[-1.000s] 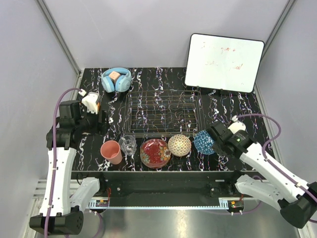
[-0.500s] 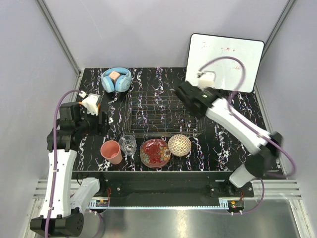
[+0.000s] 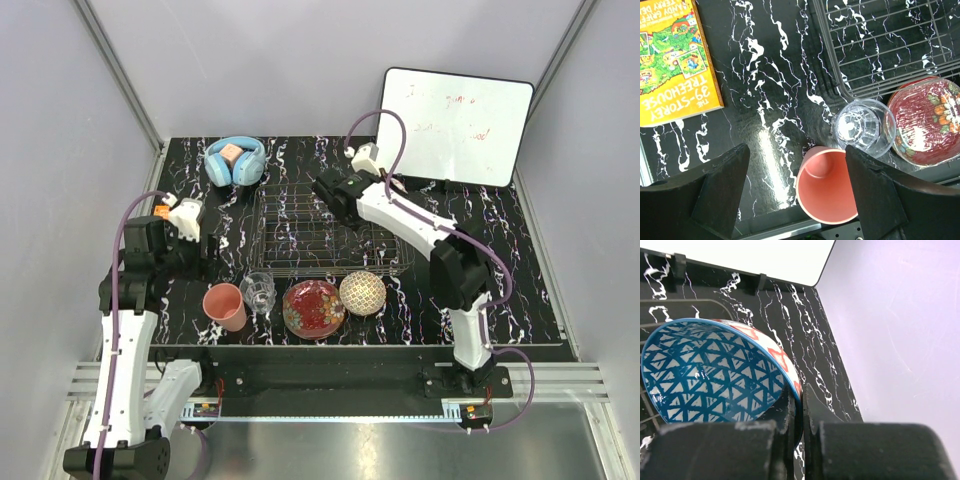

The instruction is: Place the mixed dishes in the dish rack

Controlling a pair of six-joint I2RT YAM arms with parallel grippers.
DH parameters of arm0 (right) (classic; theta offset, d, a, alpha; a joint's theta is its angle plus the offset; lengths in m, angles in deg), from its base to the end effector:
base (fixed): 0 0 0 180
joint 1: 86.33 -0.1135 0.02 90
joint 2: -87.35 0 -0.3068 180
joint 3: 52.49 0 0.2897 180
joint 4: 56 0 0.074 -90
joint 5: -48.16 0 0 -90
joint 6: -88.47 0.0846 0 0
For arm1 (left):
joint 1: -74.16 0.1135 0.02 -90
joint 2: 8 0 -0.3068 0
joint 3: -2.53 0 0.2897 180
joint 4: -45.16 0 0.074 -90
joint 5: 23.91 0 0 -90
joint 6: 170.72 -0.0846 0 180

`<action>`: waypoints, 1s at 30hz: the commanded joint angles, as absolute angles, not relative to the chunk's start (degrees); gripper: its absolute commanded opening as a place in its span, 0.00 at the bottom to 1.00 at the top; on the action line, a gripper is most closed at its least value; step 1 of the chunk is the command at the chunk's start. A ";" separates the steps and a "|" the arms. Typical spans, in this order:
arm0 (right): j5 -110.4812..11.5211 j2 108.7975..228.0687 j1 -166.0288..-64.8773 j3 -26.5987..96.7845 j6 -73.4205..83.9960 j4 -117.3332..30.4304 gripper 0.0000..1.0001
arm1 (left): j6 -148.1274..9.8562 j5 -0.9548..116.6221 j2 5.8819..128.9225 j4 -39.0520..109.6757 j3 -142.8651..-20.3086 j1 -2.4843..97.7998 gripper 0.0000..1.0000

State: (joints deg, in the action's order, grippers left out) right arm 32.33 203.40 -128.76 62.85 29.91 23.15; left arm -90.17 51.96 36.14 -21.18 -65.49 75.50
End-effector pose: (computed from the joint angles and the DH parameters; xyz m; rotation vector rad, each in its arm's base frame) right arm 0.3955 0.2513 0.2900 -0.0578 1.9978 -1.0986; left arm 0.1803 -0.0164 0.3391 0.2864 2.2736 -0.1876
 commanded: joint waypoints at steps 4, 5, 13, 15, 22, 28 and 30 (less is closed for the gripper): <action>37.27 206.70 -129.13 64.75 28.62 23.01 0.00 | -89.77 51.59 37.52 -17.59 -66.90 75.74 0.81; 36.83 207.23 -129.22 64.40 28.62 22.93 0.00 | -89.77 51.51 37.52 -17.51 -66.99 75.83 0.81; 33.66 210.13 -129.48 62.64 29.59 22.93 0.04 | -89.85 51.77 37.70 -17.50 -67.60 75.65 0.81; 32.44 210.84 -129.48 62.64 29.76 23.01 0.13 | -89.77 51.86 37.79 -17.50 -67.60 75.65 0.81; 30.58 210.66 -129.74 61.68 31.52 23.01 0.49 | -89.94 52.12 37.79 -17.33 -67.60 75.74 0.81; 29.27 205.93 -130.45 61.76 35.90 26.43 0.74 | -89.50 52.30 37.61 -17.24 -67.60 75.74 0.81; 26.29 203.47 -130.62 61.94 39.77 29.42 0.78 | -89.51 52.65 37.70 -17.24 -67.69 75.74 0.81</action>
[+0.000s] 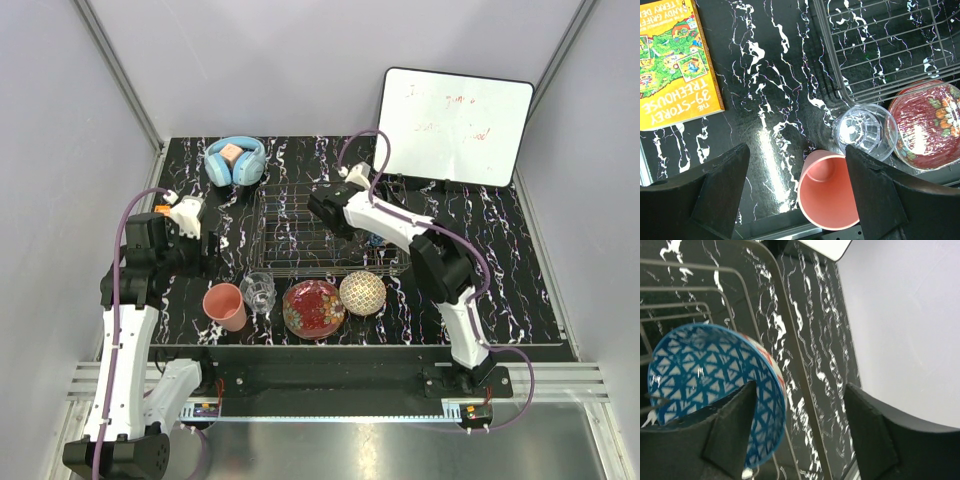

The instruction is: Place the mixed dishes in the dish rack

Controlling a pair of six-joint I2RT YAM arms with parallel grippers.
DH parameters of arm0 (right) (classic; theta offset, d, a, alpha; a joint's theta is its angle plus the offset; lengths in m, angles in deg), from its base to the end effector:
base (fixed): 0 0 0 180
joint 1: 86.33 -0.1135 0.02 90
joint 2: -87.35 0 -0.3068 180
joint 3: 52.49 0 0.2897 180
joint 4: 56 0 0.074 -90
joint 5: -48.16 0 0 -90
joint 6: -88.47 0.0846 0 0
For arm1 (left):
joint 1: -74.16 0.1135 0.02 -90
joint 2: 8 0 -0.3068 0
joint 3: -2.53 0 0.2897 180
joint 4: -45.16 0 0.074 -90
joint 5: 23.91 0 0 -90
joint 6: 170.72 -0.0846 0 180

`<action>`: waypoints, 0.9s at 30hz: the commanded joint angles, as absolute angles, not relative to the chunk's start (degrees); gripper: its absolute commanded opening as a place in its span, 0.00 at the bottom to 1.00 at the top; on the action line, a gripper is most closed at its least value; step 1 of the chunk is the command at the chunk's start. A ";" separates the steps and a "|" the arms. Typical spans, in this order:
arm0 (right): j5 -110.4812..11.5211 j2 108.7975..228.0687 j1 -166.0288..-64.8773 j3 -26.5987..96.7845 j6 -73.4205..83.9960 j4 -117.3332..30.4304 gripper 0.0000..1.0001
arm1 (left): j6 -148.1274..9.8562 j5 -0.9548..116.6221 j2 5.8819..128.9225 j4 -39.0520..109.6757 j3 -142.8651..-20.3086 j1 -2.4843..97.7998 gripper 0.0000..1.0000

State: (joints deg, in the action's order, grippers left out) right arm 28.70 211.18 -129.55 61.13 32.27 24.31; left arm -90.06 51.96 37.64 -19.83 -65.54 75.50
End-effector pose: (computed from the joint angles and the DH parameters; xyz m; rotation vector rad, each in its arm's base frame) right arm 0.4008 0.2671 0.2148 -0.1798 2.1004 -1.1726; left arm 0.1886 -0.0162 0.3378 0.2841 2.2757 -0.1889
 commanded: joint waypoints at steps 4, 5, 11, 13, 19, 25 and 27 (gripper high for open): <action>15.78 191.90 -131.24 56.43 42.50 29.34 0.91 | -89.77 53.09 37.52 -17.33 -67.95 75.65 0.81; 12.95 189.33 -131.41 54.75 42.33 27.43 0.90 | -89.86 53.17 37.52 -17.33 -68.04 75.74 0.81; -17.72 166.13 -131.85 33.14 40.74 11.89 0.85 | -89.94 53.70 38.05 -17.24 -68.22 75.74 0.81; -26.32 159.53 -131.85 25.49 41.10 8.62 0.81 | -89.94 53.61 38.40 -17.24 -68.30 75.74 0.81; -35.76 149.32 -131.85 12.12 41.36 0.43 0.75 | -89.42 53.00 39.28 -16.89 -68.57 75.74 0.81; -36.48 152.39 -131.85 5.34 43.30 -7.20 0.70 | -89.06 53.17 39.20 -16.98 -69.18 75.65 0.81; -36.30 154.05 -131.94 3.50 43.12 -9.14 0.70 | -89.24 53.26 38.76 -16.98 -69.10 75.74 0.81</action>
State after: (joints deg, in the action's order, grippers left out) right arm -33.54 151.51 -131.60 6.02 41.94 -0.63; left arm -89.69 52.64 39.41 -19.50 -66.67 75.50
